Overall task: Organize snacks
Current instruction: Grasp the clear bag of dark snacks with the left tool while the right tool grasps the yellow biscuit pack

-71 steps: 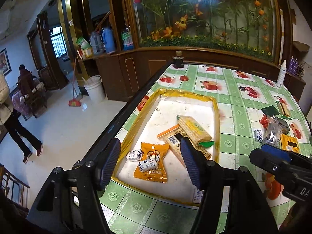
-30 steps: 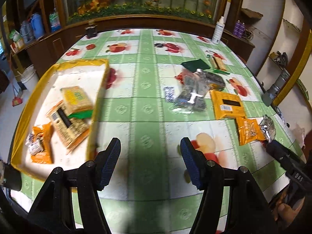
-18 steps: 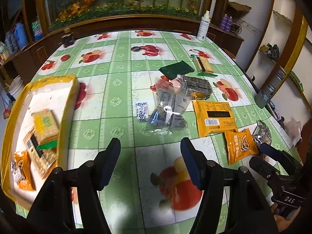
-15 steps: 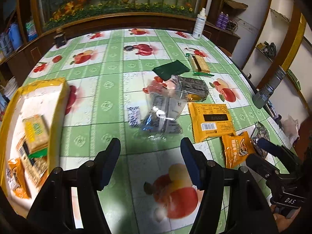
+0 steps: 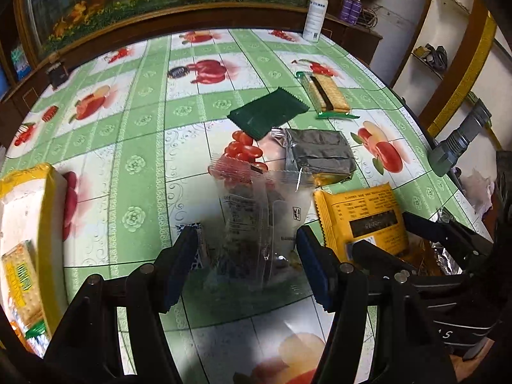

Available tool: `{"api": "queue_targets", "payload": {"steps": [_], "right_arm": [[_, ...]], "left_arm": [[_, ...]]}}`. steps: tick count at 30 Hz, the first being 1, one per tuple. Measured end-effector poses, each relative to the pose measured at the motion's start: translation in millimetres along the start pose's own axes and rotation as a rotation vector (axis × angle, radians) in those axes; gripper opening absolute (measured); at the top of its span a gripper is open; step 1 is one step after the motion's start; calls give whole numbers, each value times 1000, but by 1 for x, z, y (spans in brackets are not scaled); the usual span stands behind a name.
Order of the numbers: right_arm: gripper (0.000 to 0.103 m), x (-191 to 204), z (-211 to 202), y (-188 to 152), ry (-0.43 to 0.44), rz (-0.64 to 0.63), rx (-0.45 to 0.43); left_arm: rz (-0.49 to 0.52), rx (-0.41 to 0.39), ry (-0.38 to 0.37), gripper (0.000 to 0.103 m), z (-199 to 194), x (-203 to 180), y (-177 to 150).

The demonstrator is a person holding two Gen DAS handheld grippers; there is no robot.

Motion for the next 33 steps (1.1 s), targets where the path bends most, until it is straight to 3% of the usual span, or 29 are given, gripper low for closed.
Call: {"api": "queue_targets", "payload": {"steps": [2, 8, 10, 12, 14, 20, 21, 22, 24, 29, 31, 33], "right_arm": [[87, -1, 6, 0, -4, 9, 11], [92, -4, 13, 3, -91, -48, 22], [95, -6, 16, 3, -111, -68, 31], [97, -8, 17, 1, -127, -82, 34], [98, -5, 18, 1, -140, -99, 36], [97, 2, 22, 3, -178, -147, 14], [92, 5, 21, 3, -172, -152, 4], [79, 7, 19, 4, -166, -156, -7], [64, 8, 13, 7, -175, -154, -29], [49, 12, -6, 6, -115, -124, -80], [31, 18, -18, 7, -66, -113, -107], [23, 25, -29, 6, -34, -109, -125]], "left_arm": [[1, 18, -25, 63, 7, 1, -1], [98, -12, 12, 64, 14, -4, 6], [111, -2, 8, 73, 16, -6, 8], [130, -1, 47, 73, 19, -7, 9], [142, -10, 97, 47, 20, -4, 8], [57, -25, 119, 41, 2, 21, 1], [34, -36, 119, 41, -5, 26, 0], [5, -54, 117, 41, -16, 33, -1], [-33, -85, 129, 41, -35, 41, -2], [-114, -177, 163, 41, -88, 59, -14], [-137, -212, 190, 41, -106, 65, -21], [-167, -237, 203, 41, -122, 72, -28]]}}
Point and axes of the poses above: each gripper's, at about its wrist camera, not at the fingertips, and z roughly the way its jaws point, x to its left, y to its top, the point moved 9 cm from there along z, roughly the way its jaws point, and after that the axes turned 1 degree about -z, right-handed, at the moved point
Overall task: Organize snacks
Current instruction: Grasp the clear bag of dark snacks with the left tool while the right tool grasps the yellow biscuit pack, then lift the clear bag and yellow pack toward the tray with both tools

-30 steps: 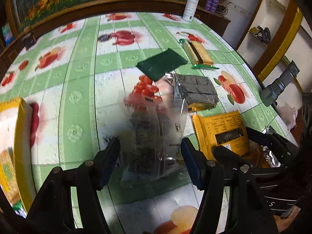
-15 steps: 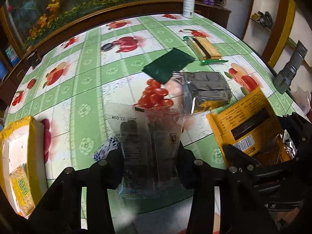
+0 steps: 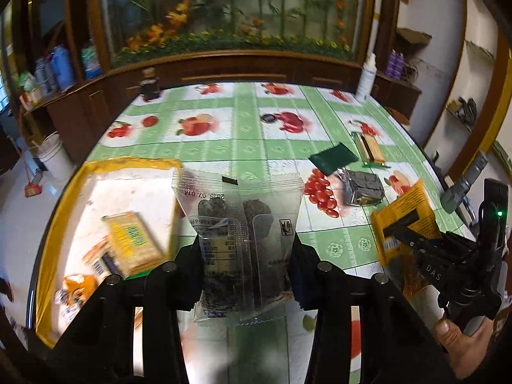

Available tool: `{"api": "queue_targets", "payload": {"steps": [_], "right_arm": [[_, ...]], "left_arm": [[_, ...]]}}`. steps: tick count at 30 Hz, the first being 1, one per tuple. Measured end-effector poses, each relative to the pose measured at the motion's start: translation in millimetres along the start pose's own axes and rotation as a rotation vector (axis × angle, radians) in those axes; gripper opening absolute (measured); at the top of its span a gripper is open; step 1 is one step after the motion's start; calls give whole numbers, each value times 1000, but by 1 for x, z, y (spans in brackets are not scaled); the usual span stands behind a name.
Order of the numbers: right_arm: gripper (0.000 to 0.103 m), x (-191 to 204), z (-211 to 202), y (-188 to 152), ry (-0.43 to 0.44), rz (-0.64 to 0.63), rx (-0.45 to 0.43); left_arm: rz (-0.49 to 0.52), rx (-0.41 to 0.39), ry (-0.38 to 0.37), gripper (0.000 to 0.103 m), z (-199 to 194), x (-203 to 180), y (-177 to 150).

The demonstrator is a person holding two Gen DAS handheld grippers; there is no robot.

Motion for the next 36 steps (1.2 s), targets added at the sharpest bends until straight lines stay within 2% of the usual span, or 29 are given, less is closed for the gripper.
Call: {"api": "queue_targets", "payload": {"steps": [1, 6, 14, 16, 22, 26, 36], "right_arm": [[19, 6, -6, 0, 27, 0, -10], [19, 31, -20, -2, 187, 48, -23], [19, 75, -46, -3, 384, 86, -40], [19, 87, -58, -2, 424, 82, -53], [19, 117, -84, 4, 494, 45, -83], [19, 135, -92, 3, 539, 30, -83], [19, 170, -107, 1, 572, -40, -83]], "left_arm": [[-15, -11, 9, 41, -7, 7, -1], [-54, -36, 57, 41, -27, 33, -11], [-136, -57, 103, 42, -48, 65, -23], [-156, -76, 140, 42, -55, 74, -23], [-171, -132, 239, 42, -75, 96, -20], [-172, -149, 264, 42, -82, 103, -20], [-185, -170, 293, 42, -94, 120, -23]]}}
Point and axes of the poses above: each gripper's, at about its wrist camera, not at the fingertips, and z roughly the way its jaws point, x to its left, y to its top, the point moved 9 cm from there along z, roughly the way its jaws point, and after that the axes turned 1 degree about -z, right-handed, at the moved point
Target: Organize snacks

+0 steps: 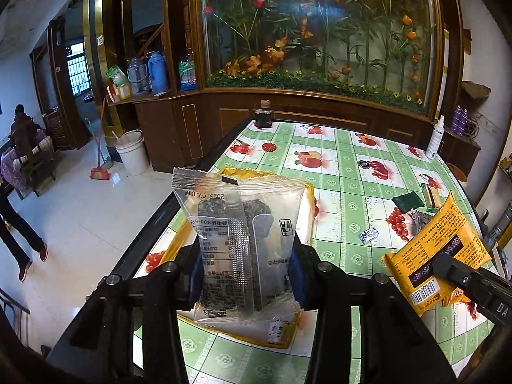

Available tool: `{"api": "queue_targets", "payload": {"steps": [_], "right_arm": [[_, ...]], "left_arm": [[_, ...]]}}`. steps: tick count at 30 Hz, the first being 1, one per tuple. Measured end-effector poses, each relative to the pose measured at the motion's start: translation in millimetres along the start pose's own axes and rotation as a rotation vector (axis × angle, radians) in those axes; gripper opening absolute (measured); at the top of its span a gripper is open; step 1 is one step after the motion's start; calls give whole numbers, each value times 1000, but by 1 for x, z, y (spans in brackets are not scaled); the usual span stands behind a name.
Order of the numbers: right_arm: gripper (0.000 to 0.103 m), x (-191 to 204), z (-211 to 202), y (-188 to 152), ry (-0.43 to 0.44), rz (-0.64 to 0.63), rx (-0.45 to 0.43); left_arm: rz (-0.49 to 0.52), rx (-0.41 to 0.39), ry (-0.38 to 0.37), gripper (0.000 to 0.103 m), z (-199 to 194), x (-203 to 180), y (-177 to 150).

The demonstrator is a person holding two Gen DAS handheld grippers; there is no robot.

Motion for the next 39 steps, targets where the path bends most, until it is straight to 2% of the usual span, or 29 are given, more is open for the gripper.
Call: {"api": "queue_targets", "payload": {"steps": [6, 17, 25, 31, 34, 35, 37, 39], "right_arm": [[19, 9, 5, -3, 8, -10, 16], [19, 39, 28, -3, 75, -28, 49], [19, 61, 48, -9, 112, -56, 83], [18, 67, 75, -19, 82, -96, 129], [24, 55, 79, -33, 50, -82, 163], [32, 48, 78, -37, 24, -85, 170], [80, 29, 71, -52, -63, -81, 199], [83, 11, 59, -72, -151, -76, 224]], "left_arm": [[-45, 22, 29, 42, 5, 31, -8], [-123, 52, 130, 42, 14, 96, -24], [-113, 58, 146, 42, 18, 99, -27], [-119, 101, 140, 42, 33, 101, -35], [-119, 117, 131, 42, 37, 99, -39], [-118, 117, 127, 42, 37, 99, -40], [-113, 116, 122, 42, 39, 96, -41], [-107, 122, 108, 42, 41, 92, -42]]}}
Point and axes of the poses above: each gripper's, at about its wrist camera, not at the fingertips, and z roughly the way its jaws point, x to its left, y to its top, the point moved 9 cm from there along z, roughly the way its jaws point, and after that the axes turned 1 degree about -z, right-handed, at the moved point
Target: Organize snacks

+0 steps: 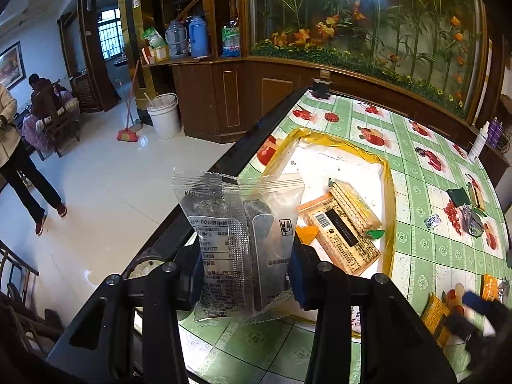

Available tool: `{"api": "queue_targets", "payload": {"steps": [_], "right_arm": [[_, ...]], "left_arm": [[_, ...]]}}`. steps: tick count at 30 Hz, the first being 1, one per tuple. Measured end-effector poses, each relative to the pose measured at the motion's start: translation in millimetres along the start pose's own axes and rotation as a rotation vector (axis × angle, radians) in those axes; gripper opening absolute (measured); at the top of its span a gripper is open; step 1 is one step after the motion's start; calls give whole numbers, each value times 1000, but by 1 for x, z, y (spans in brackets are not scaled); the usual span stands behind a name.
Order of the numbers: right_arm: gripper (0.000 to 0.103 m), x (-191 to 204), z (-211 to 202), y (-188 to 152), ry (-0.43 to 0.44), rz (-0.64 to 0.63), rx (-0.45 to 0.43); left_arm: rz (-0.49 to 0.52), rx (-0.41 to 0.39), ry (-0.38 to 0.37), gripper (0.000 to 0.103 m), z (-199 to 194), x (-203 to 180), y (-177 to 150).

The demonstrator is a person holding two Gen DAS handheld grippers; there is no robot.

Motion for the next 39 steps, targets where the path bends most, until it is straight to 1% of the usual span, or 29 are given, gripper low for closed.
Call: {"api": "queue_targets", "payload": {"steps": [3, 4, 6, 8, 9, 11, 12, 15, 17, 19, 22, 23, 24, 27, 28, 29, 30, 32, 33, 34, 39], "right_arm": [[82, -17, -10, -29, -118, -36, 21], [82, -22, -12, -39, -137, -32, 34], [82, -25, -15, -55, -143, -26, 53], [83, -25, -16, -67, -183, -42, 70], [83, -22, -11, -71, -181, -53, 88], [83, -10, 2, -77, -146, -70, 135], [86, -5, 7, -78, -134, -72, 148], [87, 0, 24, -73, -124, -74, 169], [87, -9, 30, -62, -139, -26, 161], [87, -18, 34, -51, -127, 40, 153], [89, -28, 43, -35, -144, 112, 148], [89, -27, 47, -31, -161, 99, 149], [88, -26, 52, -30, -207, 56, 161], [87, -17, 58, -32, -281, -56, 181], [87, -15, 59, -36, -321, -105, 186], [87, -16, 58, -38, -346, -125, 184], [87, -18, 56, -39, -352, -123, 176], [84, -19, 52, -42, -343, -128, 172], [78, -18, 51, -43, -318, -132, 164], [72, -19, 48, -43, -315, -141, 153], [71, -19, 41, -40, -250, -125, 125]], "left_arm": [[9, 13, -10, 42, 4, -5, -4], [10, 23, -17, 42, 6, -7, -6], [13, 32, -27, 42, 7, -11, -8], [19, 38, -31, 42, 7, -16, -11], [20, 41, -36, 42, 7, -17, -11], [24, 43, -46, 42, 6, -20, -13], [26, 42, -48, 42, 5, -21, -13], [22, 39, -48, 42, 2, -20, -13], [19, 39, -48, 42, 2, -18, -14], [14, 44, -47, 42, 3, -17, -15], [13, 59, -64, 42, 7, -20, -16], [13, 63, -67, 42, 7, -21, -16], [15, 64, -72, 42, 7, -22, -17], [18, 60, -76, 42, 6, -23, -17], [15, 60, -79, 42, 5, -23, -16], [12, 59, -79, 42, 6, -23, -16], [12, 59, -79, 42, 6, -23, -16], [10, 63, -83, 42, 7, -23, -16], [9, 67, -85, 42, 8, -23, -17], [9, 70, -86, 42, 8, -23, -17], [12, 64, -82, 42, 7, -24, -16]]}}
Point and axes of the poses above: each gripper's, at about its wrist camera, not at the fingertips, and z roughly the way its jaws point, x to its left, y to its top, the point moved 9 cm from there along z, roughly the way its jaws point, and after that the axes turned 1 degree about -z, right-handed, at the moved point
